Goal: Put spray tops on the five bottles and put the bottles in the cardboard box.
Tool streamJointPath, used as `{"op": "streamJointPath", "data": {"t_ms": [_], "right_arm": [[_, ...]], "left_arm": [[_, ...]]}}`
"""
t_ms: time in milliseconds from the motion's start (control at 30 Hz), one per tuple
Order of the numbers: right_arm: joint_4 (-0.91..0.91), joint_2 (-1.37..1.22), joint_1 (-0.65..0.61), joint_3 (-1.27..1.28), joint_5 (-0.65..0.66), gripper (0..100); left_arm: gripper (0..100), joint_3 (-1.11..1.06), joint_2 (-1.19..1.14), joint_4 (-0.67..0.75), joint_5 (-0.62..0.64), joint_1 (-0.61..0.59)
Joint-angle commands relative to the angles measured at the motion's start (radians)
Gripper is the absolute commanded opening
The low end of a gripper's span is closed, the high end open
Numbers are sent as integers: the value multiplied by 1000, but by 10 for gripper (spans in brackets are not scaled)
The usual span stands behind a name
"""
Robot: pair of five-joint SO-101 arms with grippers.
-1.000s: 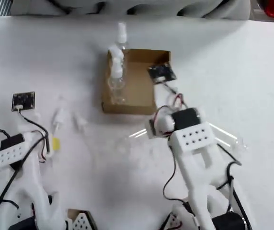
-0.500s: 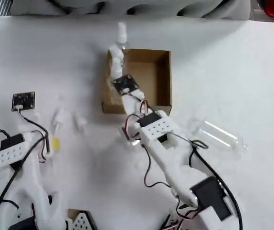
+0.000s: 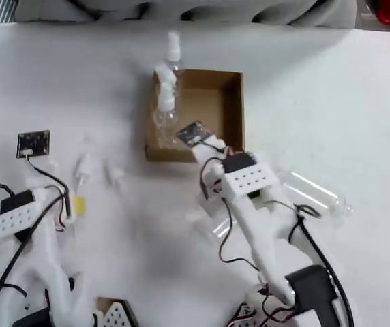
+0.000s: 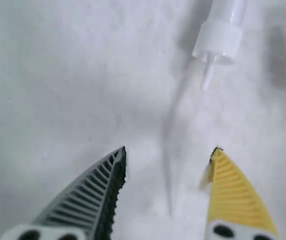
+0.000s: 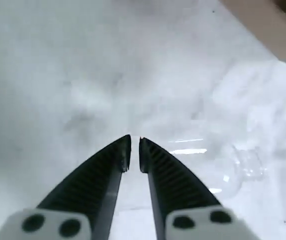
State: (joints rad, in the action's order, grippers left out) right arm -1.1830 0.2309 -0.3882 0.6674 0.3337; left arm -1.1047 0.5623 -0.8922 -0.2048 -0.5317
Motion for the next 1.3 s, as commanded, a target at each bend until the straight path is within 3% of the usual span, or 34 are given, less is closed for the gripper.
{"op": "streamJointPath", "data": {"t_ms": [0, 400, 567, 700, 800, 1033, 1267], "right_arm": [[-79, 61, 67, -17, 89, 16], [-166, 259, 234, -15, 106, 16], [-156, 355, 262, 55, -17, 16], [-39, 427, 265, 144, -146, 16], [25, 452, 259, 183, -169, 22], [61, 456, 251, 216, -405, 191], [61, 455, 262, 219, -512, 202]], "left_arm": [[256, 5, 38, 21, -11, 12], [256, 3, 38, 21, -11, 12], [256, 3, 38, 21, -11, 12], [256, 3, 38, 21, -11, 12], [256, 2, 38, 20, -11, 12], [256, 2, 38, 18, -11, 12], [256, 2, 38, 18, -11, 12]]}}
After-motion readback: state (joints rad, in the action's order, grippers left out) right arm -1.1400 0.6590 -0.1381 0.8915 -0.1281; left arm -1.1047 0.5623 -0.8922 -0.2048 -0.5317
